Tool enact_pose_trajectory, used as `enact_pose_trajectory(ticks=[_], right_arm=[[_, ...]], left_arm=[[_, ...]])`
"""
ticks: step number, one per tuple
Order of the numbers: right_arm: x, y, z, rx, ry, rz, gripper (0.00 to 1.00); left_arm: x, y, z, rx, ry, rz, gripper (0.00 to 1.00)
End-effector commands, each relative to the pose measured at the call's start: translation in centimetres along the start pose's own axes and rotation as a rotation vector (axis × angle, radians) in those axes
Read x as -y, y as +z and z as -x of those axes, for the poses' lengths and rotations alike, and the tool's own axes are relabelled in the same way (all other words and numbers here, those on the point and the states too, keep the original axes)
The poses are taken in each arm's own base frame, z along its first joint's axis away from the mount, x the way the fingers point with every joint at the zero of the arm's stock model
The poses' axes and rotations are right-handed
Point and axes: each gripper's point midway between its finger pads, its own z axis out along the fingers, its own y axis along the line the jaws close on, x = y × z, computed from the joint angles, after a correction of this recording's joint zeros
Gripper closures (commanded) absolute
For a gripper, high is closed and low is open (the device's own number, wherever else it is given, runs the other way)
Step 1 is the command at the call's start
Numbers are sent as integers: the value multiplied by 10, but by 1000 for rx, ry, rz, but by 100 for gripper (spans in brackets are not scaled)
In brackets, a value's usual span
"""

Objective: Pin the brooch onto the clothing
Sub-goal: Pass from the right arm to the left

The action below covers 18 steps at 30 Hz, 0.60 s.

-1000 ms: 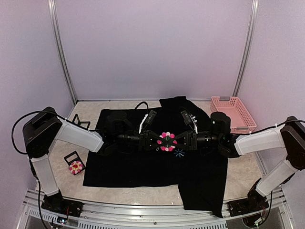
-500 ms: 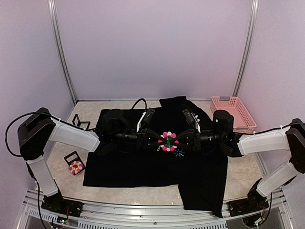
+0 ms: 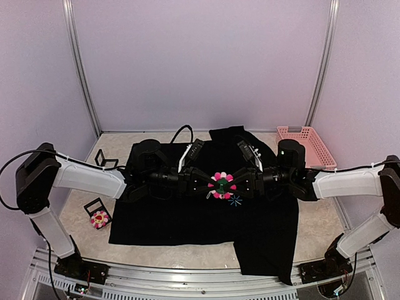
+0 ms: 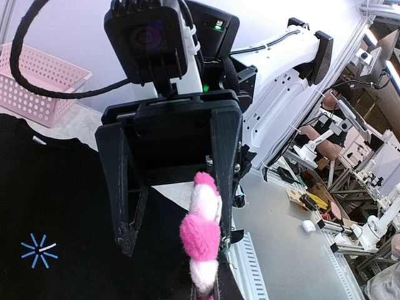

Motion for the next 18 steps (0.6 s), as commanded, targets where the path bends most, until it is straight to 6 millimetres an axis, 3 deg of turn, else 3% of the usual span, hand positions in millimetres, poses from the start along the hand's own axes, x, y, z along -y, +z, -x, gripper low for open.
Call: enact_pose_trajectory(ticks=[1,4,9,18], right_arm=[[-11,-3,12,-9,-43,22,46],[-13,-4,10,-17,-38,23,45],[-21,-7,4,-30,-48,45,32],[-17,-2,-10,-56,-21,18,32]], left_arm=[[17,3,15,1,82,-9,100],[18,3,15,4,90,2,100],[17,4,20,7,91,18,100],[17,2,24,21,103,46,100]])
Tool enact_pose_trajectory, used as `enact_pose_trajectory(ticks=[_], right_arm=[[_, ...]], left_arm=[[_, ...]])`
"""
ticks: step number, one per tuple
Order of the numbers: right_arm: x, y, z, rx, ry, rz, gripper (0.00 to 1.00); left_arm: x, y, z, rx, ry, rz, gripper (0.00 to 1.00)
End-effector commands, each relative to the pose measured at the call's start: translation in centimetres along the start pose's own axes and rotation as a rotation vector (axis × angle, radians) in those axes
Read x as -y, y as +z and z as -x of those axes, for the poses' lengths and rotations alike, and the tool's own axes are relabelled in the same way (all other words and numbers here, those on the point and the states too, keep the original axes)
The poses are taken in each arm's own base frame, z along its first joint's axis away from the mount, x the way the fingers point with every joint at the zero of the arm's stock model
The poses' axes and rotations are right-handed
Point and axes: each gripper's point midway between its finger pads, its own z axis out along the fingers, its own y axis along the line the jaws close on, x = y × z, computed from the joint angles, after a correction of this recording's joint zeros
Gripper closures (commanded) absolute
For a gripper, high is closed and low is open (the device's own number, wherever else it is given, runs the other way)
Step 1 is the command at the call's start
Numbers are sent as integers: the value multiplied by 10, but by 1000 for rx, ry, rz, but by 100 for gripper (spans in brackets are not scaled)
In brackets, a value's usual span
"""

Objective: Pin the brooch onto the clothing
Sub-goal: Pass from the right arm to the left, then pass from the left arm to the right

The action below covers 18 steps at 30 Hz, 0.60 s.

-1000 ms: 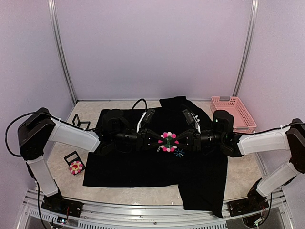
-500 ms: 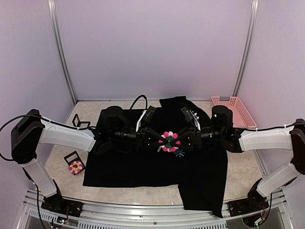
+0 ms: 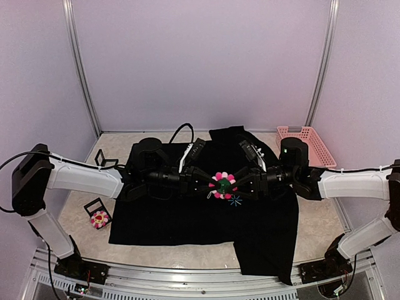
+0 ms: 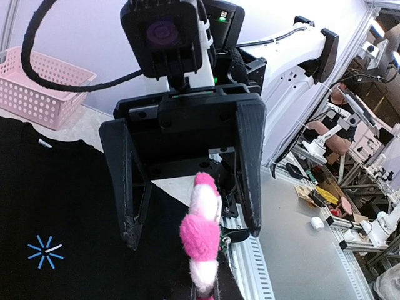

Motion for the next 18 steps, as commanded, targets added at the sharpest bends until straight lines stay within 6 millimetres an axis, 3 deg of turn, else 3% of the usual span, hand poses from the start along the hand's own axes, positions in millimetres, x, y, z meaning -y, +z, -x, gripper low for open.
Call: enact_pose_trajectory(ticks=[1,5,11,14,18], right_arm=[[3,3,-13,-22,27,-26,32],[3,1,-13,4,20,-84,32],[4,-11,4,53,-6,-219,36],[-5,-26,20,103,-30,-287,43],[-30,-38,40,176,-73,-312,50]], left_arm=[[8,-4,25,53,57,25,100],[1,-11,33,81,8,56,100],[0,-21,36,100,-32,111,100],[12,-31,46,131,-12,156,100],[43,-40,57,136,43,214,100]])
